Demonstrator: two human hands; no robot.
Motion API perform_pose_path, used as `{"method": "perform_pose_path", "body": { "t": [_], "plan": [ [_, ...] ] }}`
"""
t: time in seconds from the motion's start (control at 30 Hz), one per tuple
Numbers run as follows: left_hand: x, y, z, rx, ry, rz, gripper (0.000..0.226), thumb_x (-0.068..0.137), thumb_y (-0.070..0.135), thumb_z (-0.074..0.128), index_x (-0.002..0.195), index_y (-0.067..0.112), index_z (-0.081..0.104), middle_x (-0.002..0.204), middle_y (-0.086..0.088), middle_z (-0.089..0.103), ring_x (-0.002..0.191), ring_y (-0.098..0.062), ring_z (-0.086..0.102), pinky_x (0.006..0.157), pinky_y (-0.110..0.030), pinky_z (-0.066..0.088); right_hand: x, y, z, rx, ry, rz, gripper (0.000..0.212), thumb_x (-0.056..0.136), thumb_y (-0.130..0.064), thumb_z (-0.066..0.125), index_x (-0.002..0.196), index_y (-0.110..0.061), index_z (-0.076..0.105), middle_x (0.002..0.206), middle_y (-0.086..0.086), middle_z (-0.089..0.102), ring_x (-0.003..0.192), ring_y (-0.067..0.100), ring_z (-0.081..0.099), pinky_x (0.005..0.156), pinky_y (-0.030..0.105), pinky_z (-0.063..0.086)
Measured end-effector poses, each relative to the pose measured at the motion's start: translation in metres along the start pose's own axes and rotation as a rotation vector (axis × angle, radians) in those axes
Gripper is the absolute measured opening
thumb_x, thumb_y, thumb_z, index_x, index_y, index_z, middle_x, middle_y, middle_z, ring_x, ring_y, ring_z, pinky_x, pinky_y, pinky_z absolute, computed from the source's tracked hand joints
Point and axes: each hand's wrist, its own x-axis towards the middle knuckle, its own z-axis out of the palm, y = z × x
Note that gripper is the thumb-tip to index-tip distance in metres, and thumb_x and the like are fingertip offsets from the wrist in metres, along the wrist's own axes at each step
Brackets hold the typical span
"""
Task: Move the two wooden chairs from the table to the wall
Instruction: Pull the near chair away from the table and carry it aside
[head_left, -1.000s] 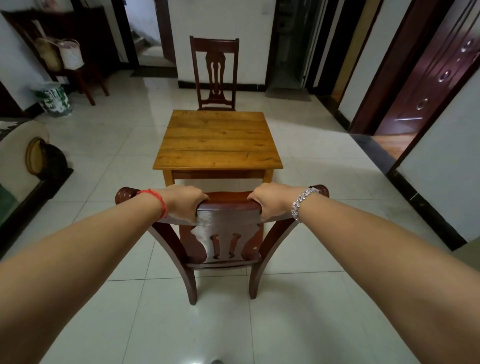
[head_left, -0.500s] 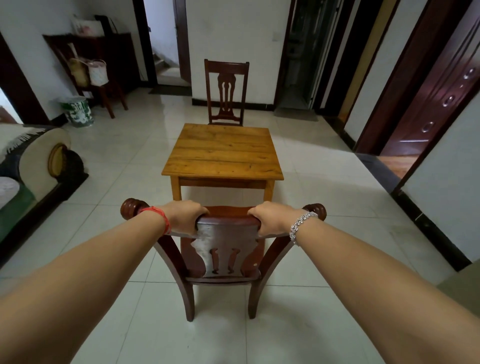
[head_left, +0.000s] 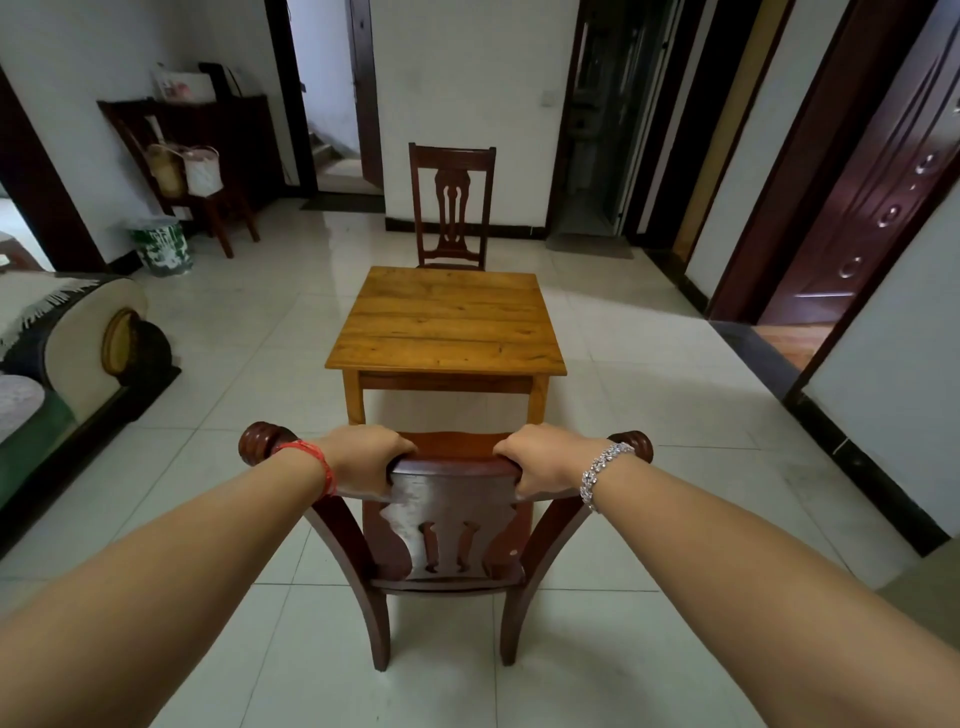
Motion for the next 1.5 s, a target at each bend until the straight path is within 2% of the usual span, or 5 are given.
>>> {"method": "perform_pose_path", "body": {
  "t": [0.27,0.7,0.83,1.1,1.5],
  "plan": [
    [-0.039,0.017,0.014,0.038,0.017,-0.002,0.027,0.081,0.025,0.06,0.107,0.024,0.056,0.101,-0.001,0.067,0.09,-0.02,0.06,0.064,-0.027,0.04,-0.03,-0.021,0.015,-0.071,0.038,-0.077,0.025,0.079,-0.021,0.063,0.101,-0.011,0.055,0.101,0.01,0.062,0.091,0.029,0.057,0.063,0.033,0.038],
    [-0.109,0.076,0.036,0.069,0.06,0.086,0.021,0.08,0.025,0.058,0.1,0.024,0.054,0.091,-0.003,0.066,0.081,-0.023,0.059,0.061,-0.028,0.035,-0.108,-0.051,0.048,-0.057,0.032,-0.066,0.02,0.082,-0.023,0.062,0.1,-0.015,0.056,0.095,0.009,0.064,0.08,0.023,0.054,0.063,0.031,0.038],
    [-0.12,0.103,0.043,0.039,0.083,0.114,0.02,0.08,0.034,0.06,0.081,0.03,0.04,0.076,0.005,0.053,0.068,-0.016,0.047,0.059,-0.027,0.033,-0.132,-0.044,0.058,-0.053,0.014,-0.052,0.019,0.083,-0.025,0.062,0.099,-0.016,0.058,0.093,0.005,0.065,0.08,0.022,0.054,0.062,0.028,0.037],
    [-0.09,0.189,0.041,-0.016,0.179,0.107,0.025,0.085,0.036,0.055,0.101,0.019,0.049,0.094,-0.005,0.066,0.084,-0.027,0.062,0.063,-0.032,0.041,-0.174,0.028,0.054,-0.069,-0.023,-0.038,0.03,0.081,-0.018,0.058,0.112,-0.018,0.058,0.102,0.008,0.066,0.095,0.028,0.058,0.072,0.034,0.045],
    [0.044,0.321,-0.04,-0.496,-0.135,0.017,0.062,0.073,0.007,0.057,0.13,0.018,0.035,0.112,-0.009,0.058,0.098,-0.026,0.058,0.081,-0.036,0.053,-0.182,0.195,0.007,-0.238,-0.04,-0.098,0.038,0.079,0.0,0.056,0.112,-0.017,0.06,0.106,0.01,0.066,0.098,0.03,0.059,0.081,0.036,0.05]
  ]
}}
